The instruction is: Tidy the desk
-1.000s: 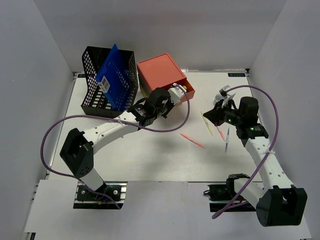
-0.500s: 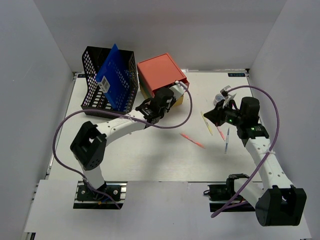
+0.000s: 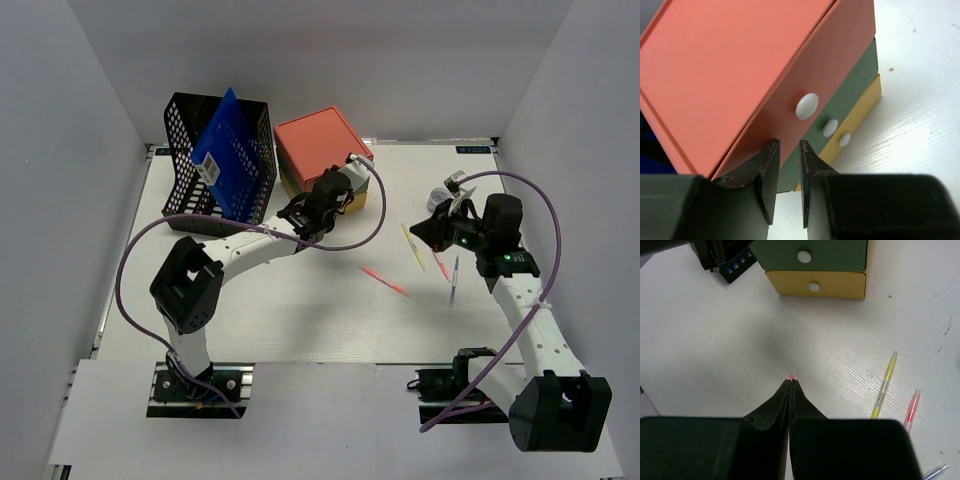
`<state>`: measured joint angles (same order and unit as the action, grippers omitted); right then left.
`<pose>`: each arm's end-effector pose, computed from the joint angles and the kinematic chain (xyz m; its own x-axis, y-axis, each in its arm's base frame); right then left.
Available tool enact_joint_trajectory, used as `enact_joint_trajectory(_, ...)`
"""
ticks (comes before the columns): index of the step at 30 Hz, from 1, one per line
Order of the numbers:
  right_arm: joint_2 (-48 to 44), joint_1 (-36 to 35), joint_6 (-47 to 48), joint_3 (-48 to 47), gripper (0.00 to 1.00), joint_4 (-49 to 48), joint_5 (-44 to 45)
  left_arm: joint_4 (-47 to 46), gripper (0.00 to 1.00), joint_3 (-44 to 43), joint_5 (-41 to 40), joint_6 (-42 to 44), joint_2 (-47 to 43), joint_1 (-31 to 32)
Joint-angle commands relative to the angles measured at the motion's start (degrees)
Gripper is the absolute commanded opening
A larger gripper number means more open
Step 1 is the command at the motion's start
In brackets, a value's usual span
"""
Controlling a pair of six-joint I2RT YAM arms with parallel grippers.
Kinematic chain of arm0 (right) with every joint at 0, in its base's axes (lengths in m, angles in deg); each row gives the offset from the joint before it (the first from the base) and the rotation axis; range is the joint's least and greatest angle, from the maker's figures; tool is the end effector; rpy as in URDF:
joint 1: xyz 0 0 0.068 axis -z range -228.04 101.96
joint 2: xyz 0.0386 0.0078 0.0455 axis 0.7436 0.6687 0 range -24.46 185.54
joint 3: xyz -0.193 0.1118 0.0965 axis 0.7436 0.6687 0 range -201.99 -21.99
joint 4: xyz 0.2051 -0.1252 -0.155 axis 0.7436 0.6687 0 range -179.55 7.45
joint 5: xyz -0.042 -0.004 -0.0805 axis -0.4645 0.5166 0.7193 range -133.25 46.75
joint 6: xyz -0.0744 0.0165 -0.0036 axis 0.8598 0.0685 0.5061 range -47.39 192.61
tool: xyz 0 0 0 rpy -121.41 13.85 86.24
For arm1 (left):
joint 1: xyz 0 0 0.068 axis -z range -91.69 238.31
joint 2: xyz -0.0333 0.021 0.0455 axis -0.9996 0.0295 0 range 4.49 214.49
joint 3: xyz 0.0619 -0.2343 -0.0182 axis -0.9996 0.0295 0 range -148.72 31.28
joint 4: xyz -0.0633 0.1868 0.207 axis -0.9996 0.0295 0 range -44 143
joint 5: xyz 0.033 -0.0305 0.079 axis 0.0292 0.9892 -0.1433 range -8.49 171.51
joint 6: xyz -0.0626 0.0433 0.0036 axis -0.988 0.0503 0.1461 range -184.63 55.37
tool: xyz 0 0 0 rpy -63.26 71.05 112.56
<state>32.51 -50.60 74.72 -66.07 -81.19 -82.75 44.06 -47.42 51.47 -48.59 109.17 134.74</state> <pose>0.2838 0.0539 0.2621 -0.3387 -0.0434 -0.9399 -0.6397 0.7432 0.1962 0.3457 -0.3164 0.2212 -0.1837 0.5400 -0.8213 0.3776 0.8102 0.4483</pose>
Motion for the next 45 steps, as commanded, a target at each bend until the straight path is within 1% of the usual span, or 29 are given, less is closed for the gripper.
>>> enact_joint_trajectory(1, -0.3, 0.6, 0.6, 0.2, 0.00, -1.6, -1.4, -2.2, 0.34, -2.3, -2.7, -0.4, -0.7, -1.2)
enact_joint_trajectory(12, 0.0, 1.7, 0.6, 0.2, 0.00, -1.4, -1.9, -1.2, 0.37, -3.0, -1.4, -2.1, -0.4, -1.7)
enact_joint_trajectory(13, 0.0, 1.8, 0.8, 0.2, 0.00, -1.3, -2.2, -0.2, 0.37, -3.0, -0.6, -2.4, -0.9, -1.7)
enact_joint_trajectory(14, 0.0, 2.0, 1.1, 0.2, 0.00, -1.1, -3.0, 0.3, 0.34, -2.9, 0.8, -2.8, -1.4, -1.7)
enact_joint_trajectory(15, 0.0, 2.0, 1.9, 0.3, 0.00, -0.9, -3.6, 0.4, 0.33, -1.5, 4.0, -3.1, -2.3, -1.7)
enact_joint_trajectory(18, 0.5, 2.0, 3.6, 0.5, 0.00, -0.4, -6.7, 1.1, 0.28, 1.0, 9.9, -4.8, -7.0, -1.7)
enact_joint_trajectory(19, 0.9, 1.8, 5.1, 0.5, 0.02, 0.1, -7.5, 1.5, 0.27, 2.5, 14.4, -5.4, -9.9, -1.7)
enact_joint_trajectory(20, 1.5, 1.8, 5.7, 0.4, 0.09, 0.7, -9.5, 1.6, 0.25, 3.5, 16.5, -6.1, -11.6, -1.7)
enact_joint_trajectory(21, 2.5, 1.7, 6.2, 0.2, 0.16, 1.4, -10.3, 1.6, 0.25, 4.5, 18.3, -7.2, -13.3, -1.7)
enact_joint_trajectory(22, 3.1, 1.5, 7.2, 0.1, 0.28, 1.9, -11.0, 1.6, 0.26, 6.6, 21.7, -7.9, -17.2, -1.7)
enact_joint_trajectory(24, 5.1, 0.7, 7.4, 0.1, 0.36, 2.2, -12.3, 3.9, 0.36, 9.2, 23.9, -9.7, -21.3, -1.7)
enact_joint_trajectory(25, 5.5, 0.1, 7.3, -0.1, 0.43, 2.2, -12.3, 3.8, 0.42, 13.4, 24.5, -10.5, -23.8, -1.7)
enact_joint_trajectory(26, 6.1, -0.4, 7.1, -0.3, 0.45, 2.1, -10.7, 3.4, 0.50, 15.7, 23.8, -11.2, -28.6, -1.7)
enact_joint_trajectory(27, 7.4, -2.8, 6.8, -0.6, 0.48, 1.2, -9.8, 3.3, 0.64, 17.9, 23.0, -12.6, -31.2, -2.2)
enact_joint_trajectory(28, 8.0, -3.6, 6.2, -0.8, 0.50, 0.7, -8.7, 3.1, 0.70, 20.6, 22.4, -13.3, -33.8, -2.2)
enact_joint_trajectory(29, 8.9, -4.6, 5.3, -1.7, 0.52, 0.1, -6.0, 2.9, 0.74, 25.3, 20.9, -14.6, -38.6, -2.8)
enact_joint_trajectory(30, 10.9, -7.6, 4.8, -2.4, 0.53, -0.5, -4.4, 2.9, 0.81, 27.3, 20.5, -15.2, -40.8, -2.8)
enact_joint_trajectory(31, 12.0, -8.5, 4.1, -3.3, 0.56, -1.3, -3.0, 3.3, 0.83, 29.3, 20.3, -15.4, -42.9, -3.6)
enact_joint_trajectory(32, 13.4, -9.5, 2.8, -5.6, 0.56, -1.6, -0.2, 3.9, 0.85, 32.4, 20.3, -17.6, -44.3, -4.3)
enact_joint_trajectory(33, 16.4, -12.1, 1.9, -7.2, 0.56, -1.9, 1.3, 4.8, 0.86, 33.8, 20.5, -18.1, -46.8, -4.3)
enact_joint_trajectory(35, 19.5, -13.6, 0.0, -11.5, 0.57, -2.5, 5.4, 5.9, 0.88, 36.2, 21.3, -18.8, -48.3, -5.6)
enact_joint_trajectory(36, 22.3, -15.7, -3.4, -12.8, 0.57, -3.2, 6.7, 6.8, 0.90, 36.5, 22.5, -18.8, -49.0, -5.6)
enact_joint_trajectory(37, 23.4, -16.3, -4.8, -13.7, 0.57, -5.3, 8.4, 7.5, 0.91, 36.3, 23.1, -18.9, -48.9, -6.2)
enact_joint_trajectory(38, 25.5, -17.7, -8.4, -14.4, 0.57, -6.9, 9.1, 8.8, 0.92, 35.0, 24.5, -19.1, -48.6, -6.2)
enact_joint_trajectory(40, 27.2, -18.5, -11.9, -14.2, 0.58, -13.7, 10.8, 9.2, 0.92, 34.3, 25.6, -19.8, -48.4, -6.7)
enact_joint_trajectory(42, 29.5, -19.5, -17.2, -12.9, 0.62, -18.7, 11.2, 8.4, 0.93, 34.7, 27.8, -21.1, -48.8, -7.2)
enact_joint_trajectory(43, 30.8, -19.8, -18.5, -12.3, 0.65, -24.0, 11.4, 7.9, 0.93, 34.9, 28.5, -21.4, -48.9, -7.2)
enact_joint_trajectory(44, 31.4, -20.3, -21.2, -11.3, 0.69, -26.4, 11.7, 7.9, 0.93, 35.1, 29.2, -21.5, -48.5, -7.8)
enact_joint_trajectory(45, 32.2, -20.8, -22.6, -11.2, 0.69, -28.2, 12.3, 8.3, 0.93, 34.9, 29.3, -21.5, -47.7, -7.8)
